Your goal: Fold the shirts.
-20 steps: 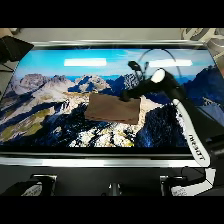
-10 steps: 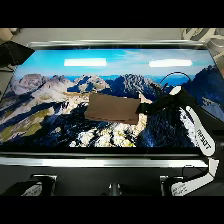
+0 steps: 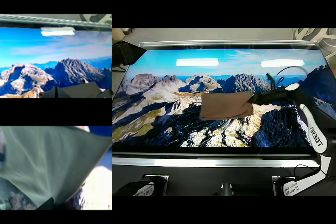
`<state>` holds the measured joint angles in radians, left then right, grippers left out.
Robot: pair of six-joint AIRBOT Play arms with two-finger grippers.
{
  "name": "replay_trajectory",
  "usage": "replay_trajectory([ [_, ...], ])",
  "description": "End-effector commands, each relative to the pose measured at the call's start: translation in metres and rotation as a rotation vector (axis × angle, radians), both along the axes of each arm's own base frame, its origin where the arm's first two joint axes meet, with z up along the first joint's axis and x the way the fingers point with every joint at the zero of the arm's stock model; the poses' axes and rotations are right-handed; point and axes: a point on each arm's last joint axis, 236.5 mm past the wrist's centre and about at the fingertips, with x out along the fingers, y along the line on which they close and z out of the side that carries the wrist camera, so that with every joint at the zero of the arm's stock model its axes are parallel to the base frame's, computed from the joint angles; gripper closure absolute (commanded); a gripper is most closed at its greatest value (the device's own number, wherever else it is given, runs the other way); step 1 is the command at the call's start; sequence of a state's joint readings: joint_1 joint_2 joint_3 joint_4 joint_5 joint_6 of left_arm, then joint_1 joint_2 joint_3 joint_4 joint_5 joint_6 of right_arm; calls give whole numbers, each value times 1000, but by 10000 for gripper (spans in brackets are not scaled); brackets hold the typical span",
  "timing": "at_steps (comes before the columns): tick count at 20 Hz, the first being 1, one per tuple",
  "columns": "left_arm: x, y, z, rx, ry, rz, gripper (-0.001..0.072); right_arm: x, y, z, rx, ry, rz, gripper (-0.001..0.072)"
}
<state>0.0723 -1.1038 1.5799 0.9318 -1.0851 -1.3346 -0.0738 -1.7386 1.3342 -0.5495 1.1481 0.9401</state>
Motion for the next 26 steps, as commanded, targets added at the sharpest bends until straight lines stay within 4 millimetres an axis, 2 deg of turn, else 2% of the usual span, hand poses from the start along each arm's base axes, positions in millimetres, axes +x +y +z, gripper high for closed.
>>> replay_trajectory([
  [1, 1, 1, 0, 0, -2, 3, 685, 23, -65, 74, -11, -151, -47, 692],
  [4, 1, 1, 0, 0, -2, 3, 685, 30, -165, 130, -89, -226, -249, 692],
  [6, 1, 1, 0, 0, -2, 3, 685, 21, -227, 164, -114, -269, -379, 692],
  [8, 1, 1, 0, 0, -2, 3, 685, 3, -280, 187, -137, -290, -501, 692],
  [10, 1, 1, 0, 0, -2, 3, 685, -20, -323, 201, -173, -295, -600, 692],
  [12, 1, 1, 0, 0, -3, 3, 685, -44, -356, 207, -206, -281, -670, 691],
  [18, 1, 1, 0, 0, -2, 2, 684, -113, -426, 225, -250, -267, -859, 691],
  [20, 1, 1, 0, 0, -2, 2, 684, -136, -437, 227, -263, -240, -895, 691],
  [21, 1, 1, 0, 0, -3, 2, 685, -151, -436, 217, -280, -185, -877, 691],
  [23, 1, 1, 0, 0, -3, 2, 685, -194, -425, 176, -375, 45, -775, 691],
  [25, 1, 1, 0, 0, -3, 2, 684, -247, -429, 139, -540, 310, -694, 691],
  [26, 0, 1, 1, -1, -3, 2, 685, -263, -432, 130, -584, 389, -685, 691],
])
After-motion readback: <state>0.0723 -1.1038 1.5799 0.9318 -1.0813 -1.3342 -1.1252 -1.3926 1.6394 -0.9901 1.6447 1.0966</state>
